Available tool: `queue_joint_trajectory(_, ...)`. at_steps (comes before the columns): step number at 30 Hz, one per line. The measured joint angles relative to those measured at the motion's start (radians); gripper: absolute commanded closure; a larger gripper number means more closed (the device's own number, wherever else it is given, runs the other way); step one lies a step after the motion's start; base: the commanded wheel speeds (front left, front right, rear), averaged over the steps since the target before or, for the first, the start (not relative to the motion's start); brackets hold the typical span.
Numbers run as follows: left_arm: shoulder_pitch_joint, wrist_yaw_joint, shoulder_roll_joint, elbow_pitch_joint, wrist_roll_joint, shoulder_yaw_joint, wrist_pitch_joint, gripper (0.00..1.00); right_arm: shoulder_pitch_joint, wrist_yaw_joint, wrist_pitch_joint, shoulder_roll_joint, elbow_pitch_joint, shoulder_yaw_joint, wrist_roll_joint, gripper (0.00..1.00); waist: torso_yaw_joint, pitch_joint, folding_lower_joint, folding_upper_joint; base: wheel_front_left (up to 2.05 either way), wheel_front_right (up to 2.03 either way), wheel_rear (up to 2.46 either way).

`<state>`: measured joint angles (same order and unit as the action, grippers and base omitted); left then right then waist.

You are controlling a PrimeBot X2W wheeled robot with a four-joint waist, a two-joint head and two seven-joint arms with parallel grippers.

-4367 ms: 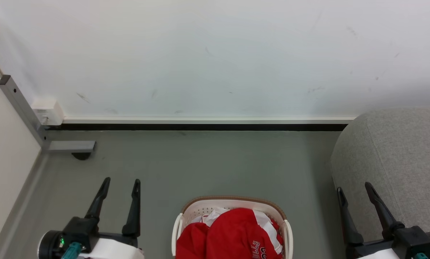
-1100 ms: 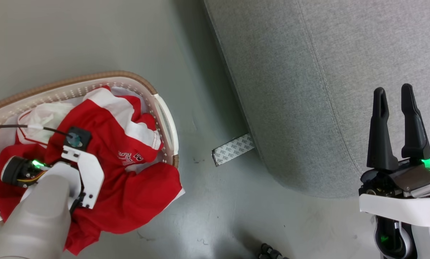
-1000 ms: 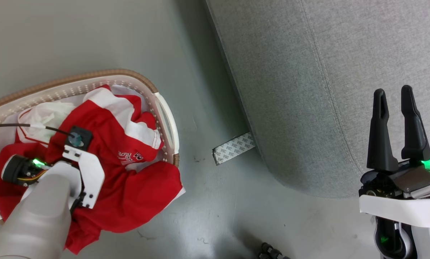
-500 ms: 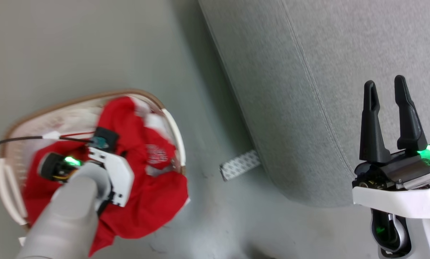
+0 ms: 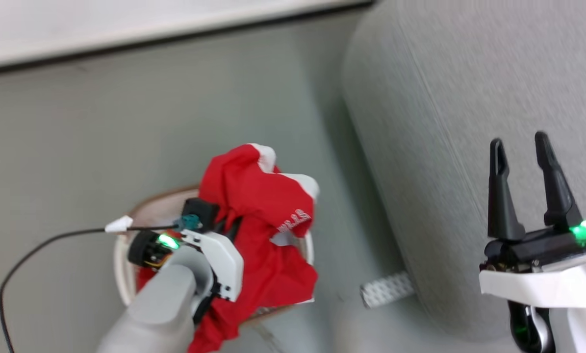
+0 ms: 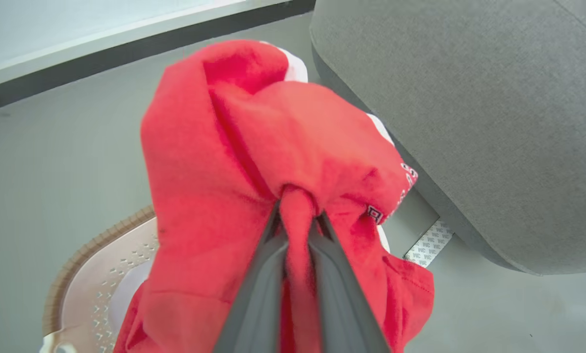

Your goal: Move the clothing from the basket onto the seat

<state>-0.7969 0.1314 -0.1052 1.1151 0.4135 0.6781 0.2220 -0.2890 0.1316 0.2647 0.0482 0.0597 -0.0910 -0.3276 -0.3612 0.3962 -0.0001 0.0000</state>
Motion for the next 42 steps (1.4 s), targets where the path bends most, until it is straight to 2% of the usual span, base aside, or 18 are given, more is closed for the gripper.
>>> queue_joint_trajectory(11,0.05,0.0,0.019,-0.179,0.167,0.061,0.035,1.0,0.089,0.0,0.0,0.0,-0.051,-0.008,0.01,0.0,0.135,-0.205,-0.0001,0.0,0.0,0.0,0.0)
queue_joint_trajectory(20,0.049,0.0,0.012,-0.328,0.237,0.067,0.041,1.0,0.143,0.0,0.0,0.0,-0.084,-0.043,0.018,0.0,0.214,-0.342,-0.0002,0.0,0.0,0.0,0.0)
queue_joint_trajectory(30,0.03,0.0,0.0,-0.455,0.276,0.038,0.041,1.0,0.177,0.0,0.0,0.001,-0.097,-0.059,0.018,0.0,0.25,-0.427,-0.0001,0.0,0.0,0.0,0.0)
queue_joint_trajectory(42,0.024,-0.018,-0.006,-0.504,0.292,0.029,0.034,1.0,0.186,0.0,0.0,0.017,-0.103,-0.081,0.018,0.0,0.242,-0.438,0.0,0.0001,0.0,0.0,0.0)
